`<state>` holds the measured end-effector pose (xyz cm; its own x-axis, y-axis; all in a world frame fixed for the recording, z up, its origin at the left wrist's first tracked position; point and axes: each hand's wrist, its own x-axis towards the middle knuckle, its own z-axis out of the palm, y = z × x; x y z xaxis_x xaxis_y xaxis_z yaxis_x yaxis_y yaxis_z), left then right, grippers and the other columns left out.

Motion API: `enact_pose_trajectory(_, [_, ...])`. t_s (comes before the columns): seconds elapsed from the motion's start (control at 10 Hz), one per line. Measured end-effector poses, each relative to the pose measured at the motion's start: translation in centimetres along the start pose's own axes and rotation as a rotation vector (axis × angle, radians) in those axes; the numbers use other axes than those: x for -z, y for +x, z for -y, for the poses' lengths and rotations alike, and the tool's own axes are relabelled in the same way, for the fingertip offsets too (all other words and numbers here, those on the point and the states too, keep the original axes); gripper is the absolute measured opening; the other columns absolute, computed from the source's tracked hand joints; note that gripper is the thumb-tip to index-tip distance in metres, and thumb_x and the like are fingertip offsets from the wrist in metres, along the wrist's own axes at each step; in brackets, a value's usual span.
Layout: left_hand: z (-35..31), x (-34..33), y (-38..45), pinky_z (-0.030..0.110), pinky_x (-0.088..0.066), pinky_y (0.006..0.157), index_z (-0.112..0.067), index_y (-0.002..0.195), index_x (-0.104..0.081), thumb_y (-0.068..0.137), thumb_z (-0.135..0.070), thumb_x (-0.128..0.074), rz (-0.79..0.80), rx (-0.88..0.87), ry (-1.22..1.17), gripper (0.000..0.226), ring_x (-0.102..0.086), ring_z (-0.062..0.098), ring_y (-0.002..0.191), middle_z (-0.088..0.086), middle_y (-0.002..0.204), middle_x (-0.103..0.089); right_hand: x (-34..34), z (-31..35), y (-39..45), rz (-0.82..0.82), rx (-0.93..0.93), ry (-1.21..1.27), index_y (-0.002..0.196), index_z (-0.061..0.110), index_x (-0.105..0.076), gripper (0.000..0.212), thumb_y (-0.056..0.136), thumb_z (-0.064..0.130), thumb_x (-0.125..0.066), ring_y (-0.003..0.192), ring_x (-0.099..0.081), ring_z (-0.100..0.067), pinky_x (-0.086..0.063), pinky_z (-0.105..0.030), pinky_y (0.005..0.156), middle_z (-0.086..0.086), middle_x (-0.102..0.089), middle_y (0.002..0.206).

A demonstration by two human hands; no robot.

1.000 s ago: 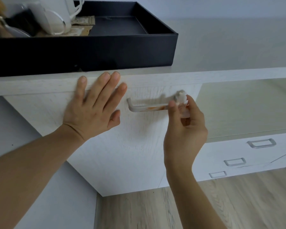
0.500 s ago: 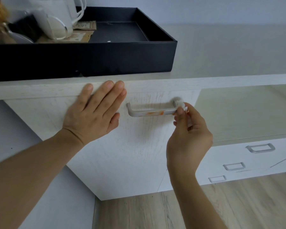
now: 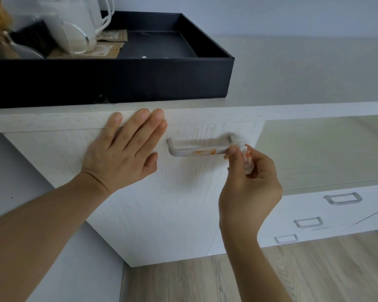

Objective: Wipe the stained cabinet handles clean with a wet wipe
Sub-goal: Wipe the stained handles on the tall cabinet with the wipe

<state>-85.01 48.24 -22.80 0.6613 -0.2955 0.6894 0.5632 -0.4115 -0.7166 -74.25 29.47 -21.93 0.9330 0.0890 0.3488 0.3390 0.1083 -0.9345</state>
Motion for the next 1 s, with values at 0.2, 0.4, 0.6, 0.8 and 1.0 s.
enact_pose_trajectory(0.2, [0.0,-0.1,0.1,0.046,-0.008,0.118,0.001,0.149,-0.020,0.092,-0.036,-0.034,0.008,-0.003,0.010,0.070,-0.005,0.029,0.146,0.017,0.158,-0.004,0.3,-0.5,-0.3,0.047,0.106,-0.022,0.088,0.017,-0.065,0.007,0.086,0.023,-0.068,0.066,-0.058,-0.007,-0.047,-0.016,0.063,0.002,-0.065,0.074])
enact_pose_trajectory(0.4, [0.0,-0.1,0.0,0.046,-0.010,0.117,0.002,0.148,-0.022,0.091,-0.036,-0.036,0.000,0.003,0.004,0.071,-0.007,0.029,0.146,0.017,0.158,-0.007,-0.1,-0.7,-1.1,0.019,0.184,-0.051,0.089,0.024,-0.062,0.008,0.087,0.018,-0.068,0.064,-0.058,-0.006,-0.047,-0.014,0.060,0.005,-0.066,0.075])
enact_pose_trajectory(0.6, [-0.1,0.0,0.1,0.046,-0.008,0.118,0.001,0.149,-0.020,0.091,-0.037,-0.035,0.001,0.003,0.010,0.070,-0.006,0.029,0.146,0.017,0.158,-0.004,-0.2,-0.7,-0.8,0.019,0.206,-0.087,0.090,0.017,-0.066,0.003,0.087,0.017,-0.067,0.063,-0.058,-0.007,-0.047,-0.016,0.059,0.004,-0.066,0.074])
enact_pose_trajectory(0.8, [0.0,0.0,0.1,0.045,-0.008,0.118,0.001,0.149,-0.019,0.092,-0.037,-0.034,0.007,0.003,0.017,0.071,-0.005,0.029,0.146,0.017,0.158,-0.003,0.2,-0.9,0.2,0.017,0.199,-0.080,0.091,0.012,-0.069,0.005,0.090,0.013,-0.064,0.064,-0.056,0.000,-0.047,-0.012,0.062,0.007,-0.066,0.074])
enact_pose_trajectory(1.0, [0.0,-0.2,0.0,0.046,-0.008,0.118,0.001,0.149,-0.021,0.092,-0.037,-0.034,0.006,0.005,0.020,0.070,-0.007,0.029,0.146,0.017,0.158,-0.005,0.5,-0.9,0.6,0.038,0.276,-0.134,0.089,0.011,-0.070,0.006,0.089,0.013,-0.064,0.062,-0.051,-0.004,-0.043,-0.010,0.058,0.006,-0.063,0.072])
